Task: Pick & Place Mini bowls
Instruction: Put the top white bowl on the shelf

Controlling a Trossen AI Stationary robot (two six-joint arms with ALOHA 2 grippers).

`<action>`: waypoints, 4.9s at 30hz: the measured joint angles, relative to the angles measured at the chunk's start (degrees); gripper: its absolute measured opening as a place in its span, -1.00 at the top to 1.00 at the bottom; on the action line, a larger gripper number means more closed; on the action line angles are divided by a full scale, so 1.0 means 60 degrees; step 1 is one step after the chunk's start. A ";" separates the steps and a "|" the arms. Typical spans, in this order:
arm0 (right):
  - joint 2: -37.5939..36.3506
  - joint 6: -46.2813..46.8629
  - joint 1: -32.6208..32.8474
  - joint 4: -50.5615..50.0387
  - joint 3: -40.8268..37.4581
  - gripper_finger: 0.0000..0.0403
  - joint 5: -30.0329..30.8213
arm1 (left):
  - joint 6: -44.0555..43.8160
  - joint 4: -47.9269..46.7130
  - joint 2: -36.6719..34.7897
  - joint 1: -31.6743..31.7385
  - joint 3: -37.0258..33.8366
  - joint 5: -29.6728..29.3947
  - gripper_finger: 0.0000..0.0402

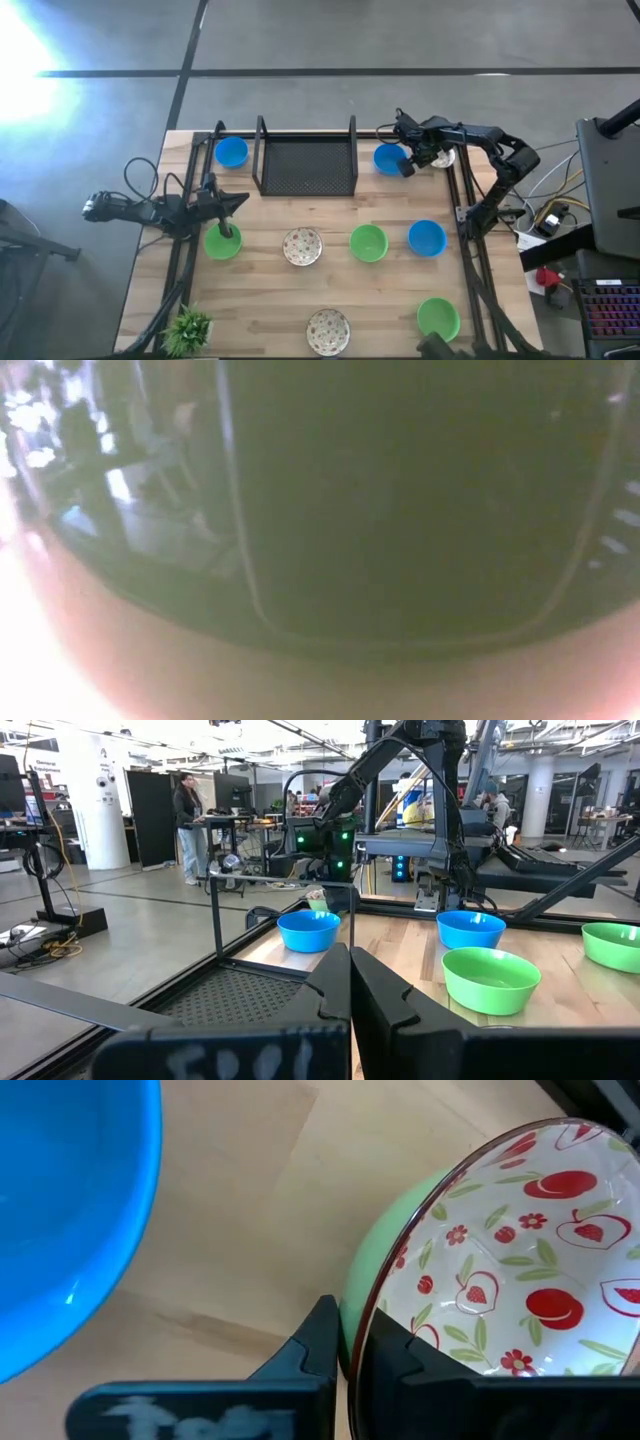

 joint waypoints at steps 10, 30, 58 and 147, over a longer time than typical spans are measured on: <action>-0.1160 0.0087 0.0158 -0.0614 -0.0002 0.94 0.0415 | 0.0000 0.0098 -0.0001 0.0002 0.0000 0.0000 1.00; -0.4037 0.0641 0.2066 -0.0954 0.0009 0.94 0.0438 | -0.0240 0.0371 -0.0001 -0.0001 0.0000 -0.0015 1.00; -0.4252 0.0093 0.2316 -0.0944 0.0013 0.94 0.0434 | -0.1143 0.0247 0.2235 0.0003 0.1872 -0.0681 1.00; -0.2259 -0.9603 0.6158 0.0633 0.3484 0.94 0.1652 | -0.3083 0.0080 1.2727 0.2676 1.0341 -0.1274 0.29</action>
